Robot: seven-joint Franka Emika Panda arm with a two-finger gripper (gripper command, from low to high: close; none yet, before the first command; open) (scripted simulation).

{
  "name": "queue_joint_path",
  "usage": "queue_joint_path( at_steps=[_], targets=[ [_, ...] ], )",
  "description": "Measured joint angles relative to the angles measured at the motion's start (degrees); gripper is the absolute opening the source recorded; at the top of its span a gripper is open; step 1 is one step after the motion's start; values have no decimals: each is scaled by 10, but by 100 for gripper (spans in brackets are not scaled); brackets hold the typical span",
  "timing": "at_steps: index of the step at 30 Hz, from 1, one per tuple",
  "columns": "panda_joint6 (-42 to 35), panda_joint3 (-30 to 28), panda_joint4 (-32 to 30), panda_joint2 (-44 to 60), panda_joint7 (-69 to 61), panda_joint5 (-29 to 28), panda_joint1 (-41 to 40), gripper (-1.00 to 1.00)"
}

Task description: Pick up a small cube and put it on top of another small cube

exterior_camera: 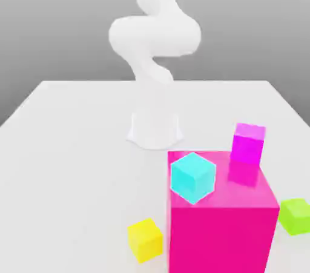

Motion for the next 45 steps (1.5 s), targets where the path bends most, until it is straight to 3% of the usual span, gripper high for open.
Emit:
queue_joint_path(
  at_steps=[8, 17, 25, 31, 32, 39, 45],
  targets=[
    [61, -21, -22, 171, -210, 49, 133, 0],
    [129, 15, -46, 358, -423, 78, 233, 0],
    [195, 45, -69, 517, -540, 1, 300, 0],
    [280, 36, -58, 639, -547, -46, 325, 0],
    [290, 35, -56, 653, -546, -47, 327, -100],
    [288, 35, -56, 652, -546, -48, 327, -100],
    [206, 52, -67, 558, -572, -30, 321, -100]
  ],
)
